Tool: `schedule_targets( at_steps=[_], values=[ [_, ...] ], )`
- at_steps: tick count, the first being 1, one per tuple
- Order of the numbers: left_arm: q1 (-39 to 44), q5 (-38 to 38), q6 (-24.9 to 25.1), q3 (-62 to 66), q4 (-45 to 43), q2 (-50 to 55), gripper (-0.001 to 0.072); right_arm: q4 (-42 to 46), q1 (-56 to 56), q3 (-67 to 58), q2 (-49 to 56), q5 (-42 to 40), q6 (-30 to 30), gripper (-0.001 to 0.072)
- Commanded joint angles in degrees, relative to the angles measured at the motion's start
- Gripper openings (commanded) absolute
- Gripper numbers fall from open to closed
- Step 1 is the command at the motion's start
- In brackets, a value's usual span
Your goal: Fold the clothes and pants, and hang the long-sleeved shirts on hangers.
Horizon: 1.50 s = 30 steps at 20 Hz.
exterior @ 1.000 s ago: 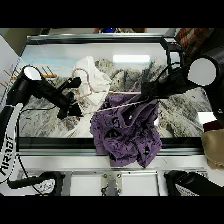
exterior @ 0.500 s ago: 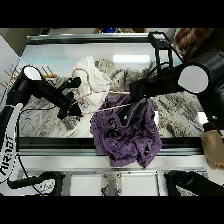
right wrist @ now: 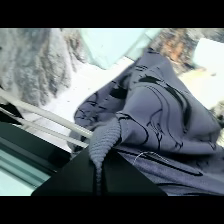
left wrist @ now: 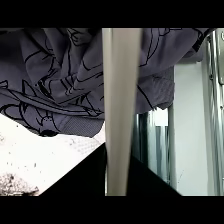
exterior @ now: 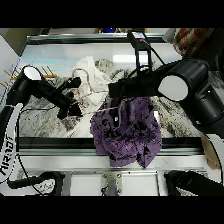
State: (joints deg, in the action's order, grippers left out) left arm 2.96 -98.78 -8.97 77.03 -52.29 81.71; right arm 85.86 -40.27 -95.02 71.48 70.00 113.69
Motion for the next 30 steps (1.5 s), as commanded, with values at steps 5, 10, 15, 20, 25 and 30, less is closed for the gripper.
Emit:
schedule_targets(
  at_steps=[5, 10, 15, 20, 25, 30],
  values=[
    [0.0, 0.0, 0.0, 0.0, 0.0, 0.0, 0.0017, -1.3, -6.0, 0.0, 3.6, -14.0, 0.9, 0.002],
    [0.0, -0.2, 0.0, 0.0, 0.0, 0.0, 0.0017, -1.7, -7.1, 0.0, 5.3, -15.1, 1.7, 0.002],
    [0.0, -0.2, 0.0, 0.0, 0.0, 0.0, 0.0017, -1.7, -7.1, 0.0, 5.3, -15.1, 1.7, 0.0032],
    [0.0, -0.2, 0.0, 0.0, 0.0, 0.0, 0.0017, -1.7, -7.1, 0.0, 5.3, -15.1, 1.6, 0.0355],
    [0.0, -0.2, 0.0, 0.0, 0.0, 0.0, 0.0017, -1.7, -7.0, -0.1, 3.2, -9.9, -4.4, 0.0498],
    [0.0, -0.2, 0.0, 0.0, 0.0, 0.0, 0.0017, -4.2, -7.0, -1.7, 1.0, -8.0, -8.4, 0.0498]
  ],
)
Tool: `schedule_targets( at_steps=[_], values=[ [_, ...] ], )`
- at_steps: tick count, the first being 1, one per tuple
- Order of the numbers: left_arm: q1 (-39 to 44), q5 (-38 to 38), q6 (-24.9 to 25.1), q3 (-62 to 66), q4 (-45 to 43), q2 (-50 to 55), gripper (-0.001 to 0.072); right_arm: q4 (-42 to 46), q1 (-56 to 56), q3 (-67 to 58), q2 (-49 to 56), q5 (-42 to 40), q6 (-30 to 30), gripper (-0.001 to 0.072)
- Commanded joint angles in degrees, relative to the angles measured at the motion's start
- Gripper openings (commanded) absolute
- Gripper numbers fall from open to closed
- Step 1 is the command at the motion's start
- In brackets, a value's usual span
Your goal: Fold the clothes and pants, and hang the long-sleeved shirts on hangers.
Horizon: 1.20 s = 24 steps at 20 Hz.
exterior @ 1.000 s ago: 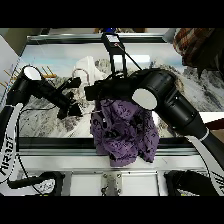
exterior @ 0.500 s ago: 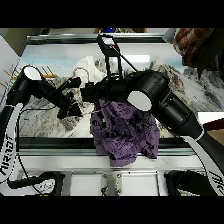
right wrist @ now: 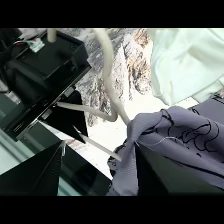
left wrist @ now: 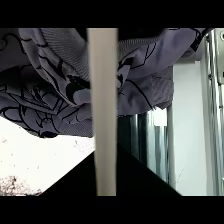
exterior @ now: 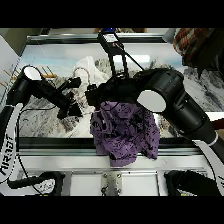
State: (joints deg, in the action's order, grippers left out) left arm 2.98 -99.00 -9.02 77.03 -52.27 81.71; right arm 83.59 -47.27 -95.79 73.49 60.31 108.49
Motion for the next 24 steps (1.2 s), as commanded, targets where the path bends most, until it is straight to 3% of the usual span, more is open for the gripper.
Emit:
schedule_targets(
  at_steps=[1, 4, 6, 7, 8, 9, 12, 16, 19, 22, 24],
  values=[
    [0.0, 0.0, 0.0, 0.0, 0.0, 0.0, 0.0017, -2.9, 0.0, -1.6, -1.1, 2.4, -4.4, 0.0497],
    [0.0, -0.1, 0.0, 0.0, 0.0, 0.0, 0.0017, -3.1, 0.5, -3.2, -1.9, 5.6, -7.3, 0.0498],
    [0.0, -0.1, 0.0, 0.0, 0.0, 0.0, 0.0017, -5.3, 3.0, -3.3, -3.6, 9.7, -12.8, 0.0498],
    [0.0, -0.1, 0.0, 0.0, 0.0, 0.0, 0.0017, -7.8, 5.2, -3.3, -4.5, 12.2, -16.6, 0.0538],
    [0.0, -0.2, 0.0, 0.0, 0.0, 0.0, 0.0017, -12.2, 8.3, -3.2, -5.6, 15.1, -21.0, 0.0626],
    [0.0, -0.5, 0.0, 0.0, 0.0, 0.0, 0.0017, -17.2, 11.9, -3.0, -6.4, 17.8, -25.5, 0.0665],
    [0.0, -1.2, 0.0, 0.0, 0.0, 0.0, 0.0017, -28.6, 24.6, -0.3, -8.8, 23.2, -33.9, 0.0665],
    [0.0, -1.6, 0.0, 0.0, -0.1, 0.0, 0.0018, -46.6, 42.4, 10.3, -12.0, 22.1, -48.1, 0.0657],
    [0.0, -1.6, 0.0, 0.0, -0.1, 0.0, 0.0018, -53.4, 50.2, 13.5, -10.9, 22.1, -48.5, 0.0657],
    [0.0, -1.6, 0.0, 0.0, -0.1, 0.0, 0.0018, -54.6, 52.8, 13.6, -9.6, 22.6, -48.1, 0.0657],
    [0.0, -1.8, 0.0, 0.0, -0.2, 0.0, 0.0018, -55.5, 53.0, 14.6, -9.1, 24.8, -63.3, 0.0657]
  ],
)
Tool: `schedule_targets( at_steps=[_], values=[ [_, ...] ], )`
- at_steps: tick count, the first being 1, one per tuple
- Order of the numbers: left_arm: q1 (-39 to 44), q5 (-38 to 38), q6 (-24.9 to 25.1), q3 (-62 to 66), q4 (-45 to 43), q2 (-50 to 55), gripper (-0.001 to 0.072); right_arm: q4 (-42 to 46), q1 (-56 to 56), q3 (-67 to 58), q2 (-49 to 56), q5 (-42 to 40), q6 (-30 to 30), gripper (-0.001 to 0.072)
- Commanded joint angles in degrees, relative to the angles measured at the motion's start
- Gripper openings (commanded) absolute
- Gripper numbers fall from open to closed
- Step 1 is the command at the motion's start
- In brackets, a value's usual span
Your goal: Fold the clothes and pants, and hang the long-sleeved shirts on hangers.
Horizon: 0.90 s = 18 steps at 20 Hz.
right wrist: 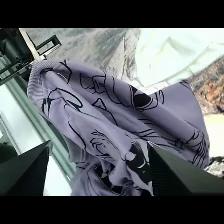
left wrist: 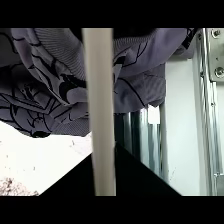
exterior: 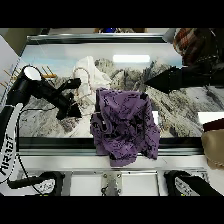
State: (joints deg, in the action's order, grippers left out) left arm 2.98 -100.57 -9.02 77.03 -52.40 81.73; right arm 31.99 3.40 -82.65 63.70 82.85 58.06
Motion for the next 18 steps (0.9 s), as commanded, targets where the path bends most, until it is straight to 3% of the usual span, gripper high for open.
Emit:
schedule_targets(
  at_steps=[1, 6, 8, 11, 18],
  values=[
    [0.0, -0.4, 0.0, 0.0, 0.0, 0.0, 0.0018, -4.5, 2.7, 2.7, 0.9, 4.7, -20.1, 0.0657],
    [0.0, -1.3, 0.0, 0.0, -0.1, 0.0, 0.0018, -9.4, 6.9, 11.2, 4.1, 7.1, -43.3, 0.0658],
    [0.0, -1.3, 0.0, 0.0, -0.1, 0.0, 0.0018, -11.3, 6.7, 13.2, 6.3, 7.3, -44.0, 0.0657],
    [0.0, -1.3, 0.0, 0.0, -0.1, 0.0, 0.0018, -15.8, 5.4, 16.0, 8.9, 8.6, -52.4, 0.0657],
    [0.0, -1.2, 0.0, 0.0, -0.1, 0.0, 0.0018, -19.0, -0.6, 16.7, 13.9, 8.2, -52.5, 0.0658]
  ],
)
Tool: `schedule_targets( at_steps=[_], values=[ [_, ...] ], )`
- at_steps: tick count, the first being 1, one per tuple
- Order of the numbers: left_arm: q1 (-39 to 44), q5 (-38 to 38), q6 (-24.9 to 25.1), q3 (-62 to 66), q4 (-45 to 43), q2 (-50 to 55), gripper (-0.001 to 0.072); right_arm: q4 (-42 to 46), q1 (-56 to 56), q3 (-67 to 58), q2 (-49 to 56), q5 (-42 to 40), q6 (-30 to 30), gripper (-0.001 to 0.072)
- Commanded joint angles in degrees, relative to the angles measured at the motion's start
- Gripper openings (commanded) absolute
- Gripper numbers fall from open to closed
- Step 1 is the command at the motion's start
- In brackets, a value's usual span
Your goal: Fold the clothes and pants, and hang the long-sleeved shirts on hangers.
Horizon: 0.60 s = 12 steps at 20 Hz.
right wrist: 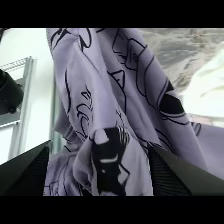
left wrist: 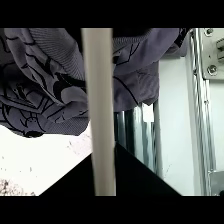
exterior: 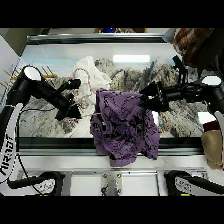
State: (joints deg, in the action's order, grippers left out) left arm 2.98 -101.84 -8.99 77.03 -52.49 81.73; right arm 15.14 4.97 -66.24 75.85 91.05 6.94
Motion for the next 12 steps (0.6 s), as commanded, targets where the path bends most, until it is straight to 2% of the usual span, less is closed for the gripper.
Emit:
schedule_targets(
  at_steps=[1, 6, 12],
  values=[
    [0.0, 0.0, 0.0, 0.0, 0.0, 0.0, 0.0018, -2.8, -2.8, 0.3, 2.0, -0.5, -1.4, 0.0657],
    [0.0, 0.0, 0.0, 0.0, 0.0, 0.0, 0.0017, -3.4, -4.9, 0.3, 2.4, -4.1, -1.4, 0.0658],
    [0.0, 0.0, 0.0, 0.0, 0.0, 0.0, 0.0018, -3.3, -6.6, 0.3, 3.1, -4.2, -1.4, 0.0658]
  ],
)
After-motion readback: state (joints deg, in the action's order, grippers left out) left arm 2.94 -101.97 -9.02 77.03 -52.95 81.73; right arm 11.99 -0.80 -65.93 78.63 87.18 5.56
